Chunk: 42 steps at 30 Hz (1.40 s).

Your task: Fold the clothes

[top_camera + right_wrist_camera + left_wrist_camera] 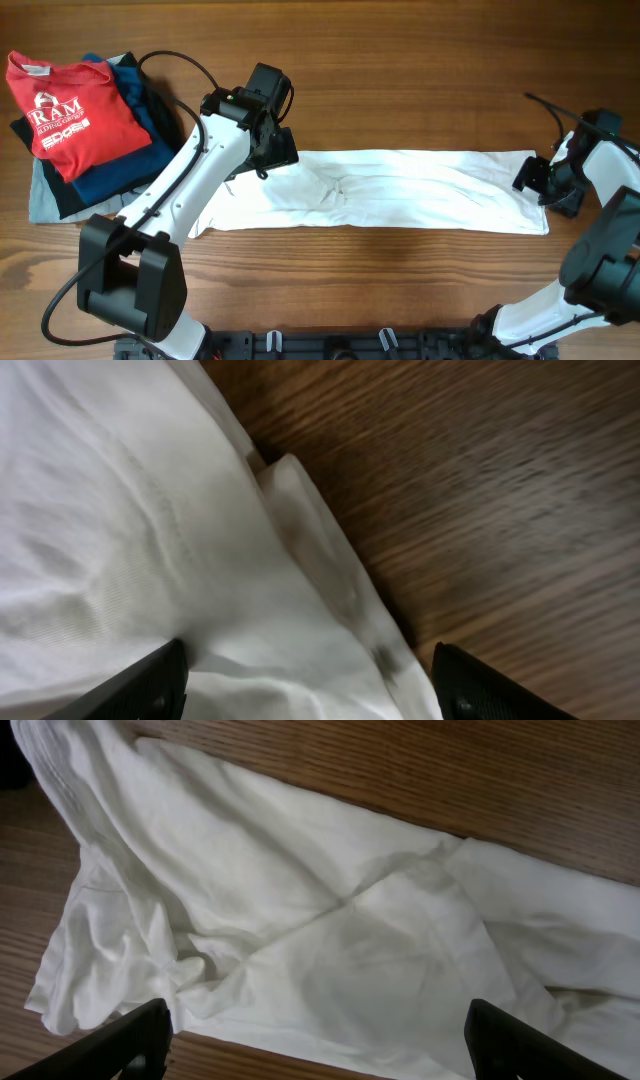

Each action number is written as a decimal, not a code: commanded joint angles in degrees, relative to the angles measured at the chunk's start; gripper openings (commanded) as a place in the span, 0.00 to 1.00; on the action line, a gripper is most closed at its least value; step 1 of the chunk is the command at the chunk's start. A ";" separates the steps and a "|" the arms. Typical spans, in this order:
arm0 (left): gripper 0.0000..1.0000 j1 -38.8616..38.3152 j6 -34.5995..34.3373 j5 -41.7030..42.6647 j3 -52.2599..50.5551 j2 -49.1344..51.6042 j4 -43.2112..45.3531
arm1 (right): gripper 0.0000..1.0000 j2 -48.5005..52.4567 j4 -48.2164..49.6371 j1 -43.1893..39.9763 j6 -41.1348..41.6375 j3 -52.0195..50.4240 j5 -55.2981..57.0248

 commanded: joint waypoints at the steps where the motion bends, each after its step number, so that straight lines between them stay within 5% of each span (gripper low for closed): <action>1: 0.94 0.07 -0.11 0.63 -0.26 -0.37 0.11 | 0.79 1.97 0.24 0.04 -1.07 -0.79 -2.49; 16: 0.96 0.07 -0.11 0.66 -0.26 -0.37 -0.09 | 0.50 2.40 0.90 0.02 -1.88 -0.83 -6.95; 22: 0.95 0.07 -0.11 0.63 -0.26 -0.37 -0.09 | 0.69 2.40 0.72 0.02 -1.62 -0.83 -4.24; 26: 0.95 0.07 -0.11 0.63 -0.26 -0.37 -0.07 | 0.52 2.40 0.68 0.02 -1.62 -0.83 -4.15; 32: 0.95 0.07 -0.11 0.63 -0.26 -0.37 -0.07 | 0.05 2.40 0.85 0.02 -0.63 -0.83 -4.13; 42: 0.96 0.11 -0.09 0.63 -0.26 -0.37 0.17 | 0.04 2.32 -1.55 -0.68 7.19 5.22 2.12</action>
